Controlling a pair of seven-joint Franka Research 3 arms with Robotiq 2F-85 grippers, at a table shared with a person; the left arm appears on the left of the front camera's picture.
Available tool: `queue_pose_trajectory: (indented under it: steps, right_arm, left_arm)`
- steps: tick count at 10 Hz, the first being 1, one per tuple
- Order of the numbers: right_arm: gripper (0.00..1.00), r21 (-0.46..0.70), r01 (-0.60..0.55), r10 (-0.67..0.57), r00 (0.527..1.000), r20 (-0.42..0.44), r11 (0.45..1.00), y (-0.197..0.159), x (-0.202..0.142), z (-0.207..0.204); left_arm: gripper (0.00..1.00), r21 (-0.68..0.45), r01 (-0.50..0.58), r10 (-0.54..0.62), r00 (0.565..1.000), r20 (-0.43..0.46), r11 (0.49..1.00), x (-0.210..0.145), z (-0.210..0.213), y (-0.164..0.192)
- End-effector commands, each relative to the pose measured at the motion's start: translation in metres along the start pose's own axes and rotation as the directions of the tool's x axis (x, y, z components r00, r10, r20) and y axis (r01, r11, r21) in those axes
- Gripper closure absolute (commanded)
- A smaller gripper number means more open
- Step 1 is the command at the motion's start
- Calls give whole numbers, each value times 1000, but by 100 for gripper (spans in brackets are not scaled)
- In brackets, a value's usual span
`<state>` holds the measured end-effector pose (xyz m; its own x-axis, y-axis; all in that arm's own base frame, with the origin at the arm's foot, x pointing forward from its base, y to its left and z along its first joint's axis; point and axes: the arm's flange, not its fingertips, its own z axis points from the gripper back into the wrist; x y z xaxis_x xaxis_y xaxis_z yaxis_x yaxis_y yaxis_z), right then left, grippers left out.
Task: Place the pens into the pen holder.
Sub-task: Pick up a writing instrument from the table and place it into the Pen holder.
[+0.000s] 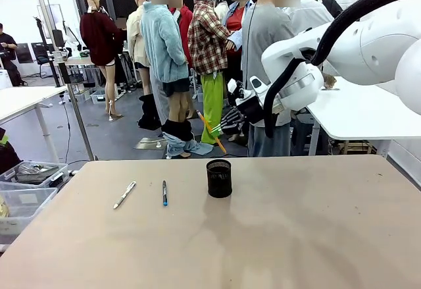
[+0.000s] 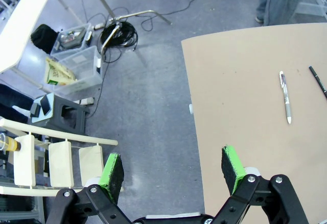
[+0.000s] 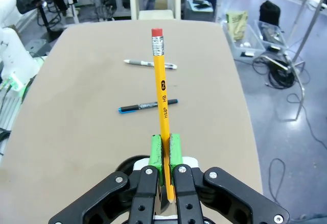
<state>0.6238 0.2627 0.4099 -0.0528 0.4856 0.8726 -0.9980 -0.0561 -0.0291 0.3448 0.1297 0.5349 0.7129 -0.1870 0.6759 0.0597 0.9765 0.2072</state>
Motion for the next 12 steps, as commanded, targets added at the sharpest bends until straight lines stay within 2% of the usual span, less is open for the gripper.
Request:
queue_pose_trajectory:
  steps: [1,6,9,10,12]
  right_arm:
    - [100,47,-16,15,1000,25,999,4,-16,-7]
    - [100,117,56,-56,998,-3,992,-3,-45,-31]
    - [100,90,89,-86,996,-34,992,-3,-59,-34]
    - [84,82,95,-91,995,-43,992,-2,-64,-33]
    - [44,55,88,-85,995,-58,995,2,-64,-28]
  left_arm:
    - [0,3,2,-2,1000,-1,1000,-1,0,2]
    - [0,3,2,-2,1000,-1,1000,-1,0,2]
    - [0,3,2,-2,1000,-1,1000,-1,0,2]
    - [0,3,2,-2,1000,-1,1000,-1,0,2]
    - [0,3,2,-2,1000,-1,1000,-1,0,2]
